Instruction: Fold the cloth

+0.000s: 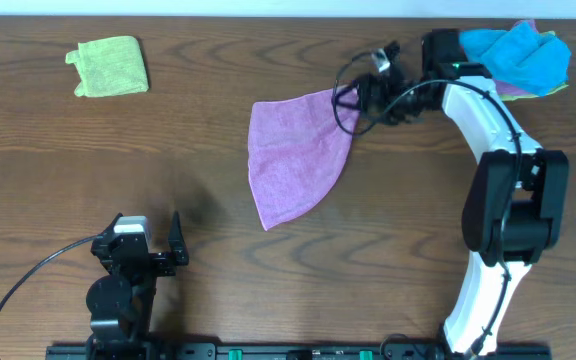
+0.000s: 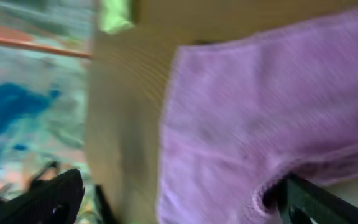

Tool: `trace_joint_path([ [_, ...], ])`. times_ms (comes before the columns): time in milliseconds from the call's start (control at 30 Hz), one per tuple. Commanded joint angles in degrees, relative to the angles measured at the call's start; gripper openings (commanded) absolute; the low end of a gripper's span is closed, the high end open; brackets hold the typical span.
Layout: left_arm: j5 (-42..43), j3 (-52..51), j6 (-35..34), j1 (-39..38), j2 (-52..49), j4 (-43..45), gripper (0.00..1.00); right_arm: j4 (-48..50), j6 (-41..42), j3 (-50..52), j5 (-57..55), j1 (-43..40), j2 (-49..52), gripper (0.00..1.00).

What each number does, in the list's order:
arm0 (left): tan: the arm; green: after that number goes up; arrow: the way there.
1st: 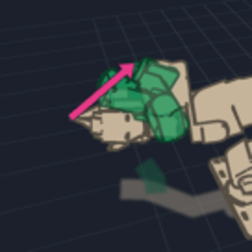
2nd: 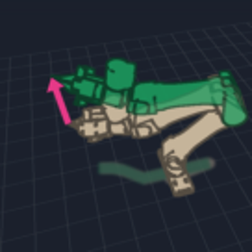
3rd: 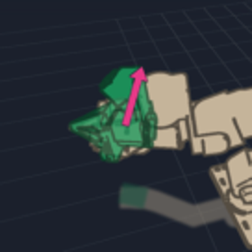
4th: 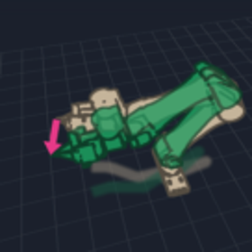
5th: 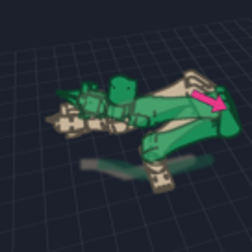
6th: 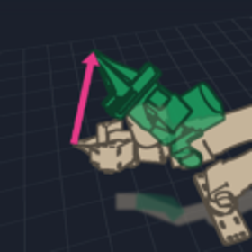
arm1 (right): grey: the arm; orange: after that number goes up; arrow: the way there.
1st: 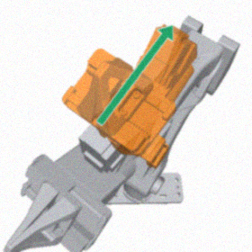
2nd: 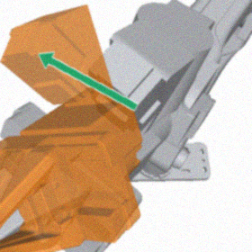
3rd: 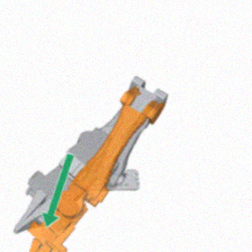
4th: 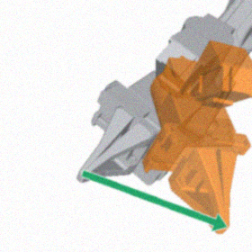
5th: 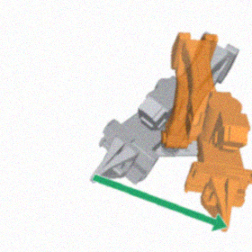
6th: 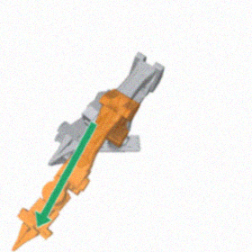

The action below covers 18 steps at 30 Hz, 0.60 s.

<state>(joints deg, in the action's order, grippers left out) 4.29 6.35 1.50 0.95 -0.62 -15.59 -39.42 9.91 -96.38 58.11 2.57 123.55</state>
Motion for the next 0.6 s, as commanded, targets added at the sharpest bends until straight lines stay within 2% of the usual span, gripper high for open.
trace_joint_path([
  [0, -0.2, -1.42, -0.22, -0.22, 0.37, -0.55, 0.96, 1.07, 7.08, -1.09, 8.07, 0.72, -2.21, 0.99],
  [100, -0.2, -1.42, -0.22, -0.22, 0.37, -0.55, 0.96, -0.48, 8.79, -1.09, 4.46, 0.76, -2.21, 0.92],
  [367, -0.2, -1.42, -0.22, -0.22, 0.37, -0.55, 0.96, -0.42, 10.25, -1.09, 5.68, 1.38, -2.27, 0.98],
  [467, -0.2, -1.42, -0.22, -0.22, 0.37, -0.55, 0.95, 2.62, 13.38, -1.07, 9.55, 2.49, -2.27, 0.99],
  [567, -0.2, -1.42, -0.2, -0.22, 0.37, -0.55, 0.95, 9.84, 17.99, -1.07, 15.17, 4.81, -2.27, 0.99],
])
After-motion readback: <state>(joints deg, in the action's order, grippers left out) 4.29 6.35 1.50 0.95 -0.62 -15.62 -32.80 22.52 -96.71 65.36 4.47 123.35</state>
